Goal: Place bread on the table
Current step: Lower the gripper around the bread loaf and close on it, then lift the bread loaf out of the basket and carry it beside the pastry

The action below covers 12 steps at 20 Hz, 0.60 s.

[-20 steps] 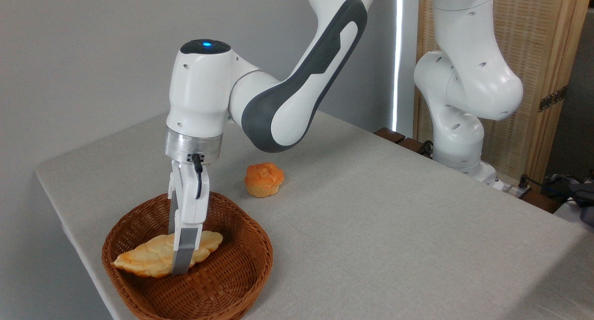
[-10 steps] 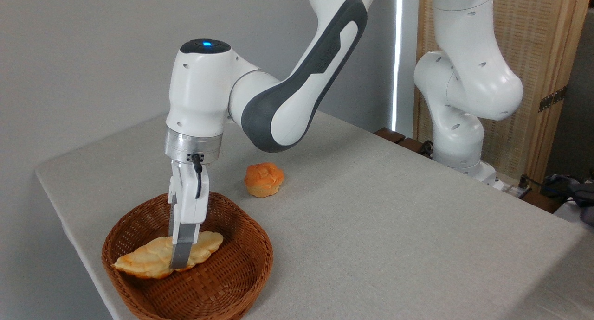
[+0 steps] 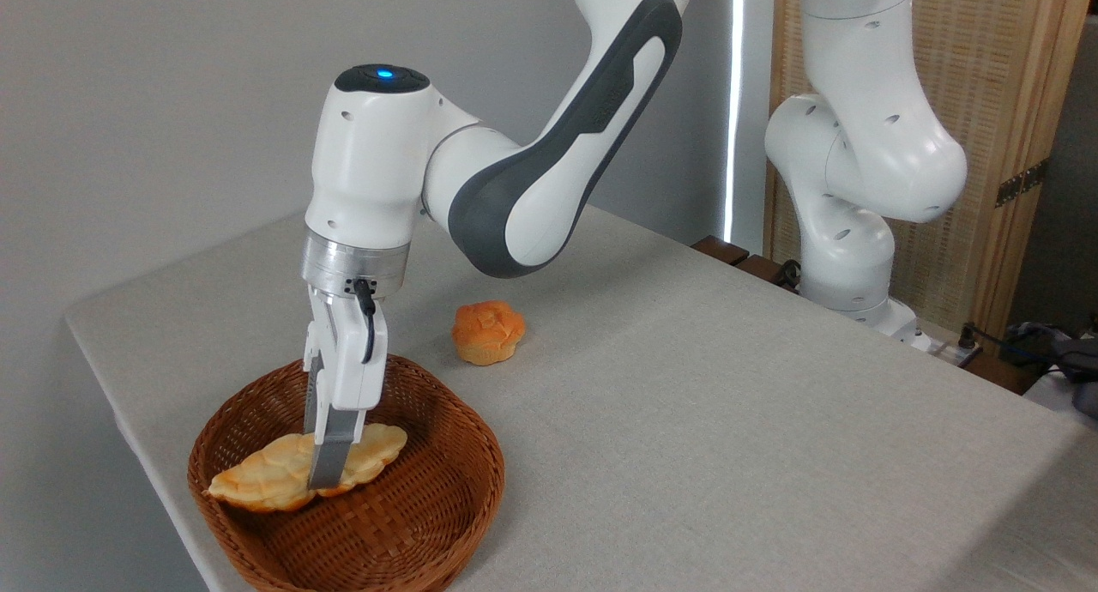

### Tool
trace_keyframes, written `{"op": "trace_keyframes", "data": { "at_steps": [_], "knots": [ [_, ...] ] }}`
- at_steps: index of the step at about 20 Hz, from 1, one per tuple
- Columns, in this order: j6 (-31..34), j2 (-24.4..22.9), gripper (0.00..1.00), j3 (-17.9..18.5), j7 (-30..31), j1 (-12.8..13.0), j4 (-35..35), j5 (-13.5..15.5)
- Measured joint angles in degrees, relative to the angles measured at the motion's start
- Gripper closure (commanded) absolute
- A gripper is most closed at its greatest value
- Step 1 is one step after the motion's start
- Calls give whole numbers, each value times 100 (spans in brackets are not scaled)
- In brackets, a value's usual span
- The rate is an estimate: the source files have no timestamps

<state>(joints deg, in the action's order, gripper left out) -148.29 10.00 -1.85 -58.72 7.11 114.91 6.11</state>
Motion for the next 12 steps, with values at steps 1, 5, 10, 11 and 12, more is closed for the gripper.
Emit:
{"op": "trace_keyframes", "data": {
  "at_steps": [1, 5, 10, 11, 12],
  "knots": [
    [0, -19, 48, 0, 0, -1, -1, 0],
    [1, -121, 47, 0, 0, -1, -2, 175],
    [635, -630, 47, 105, 0, -12, -15, 588],
    [870, -789, 47, 174, 0, -15, -16, 634],
    [1110, -944, 47, 250, 0, -20, -16, 664]
  ]
}}
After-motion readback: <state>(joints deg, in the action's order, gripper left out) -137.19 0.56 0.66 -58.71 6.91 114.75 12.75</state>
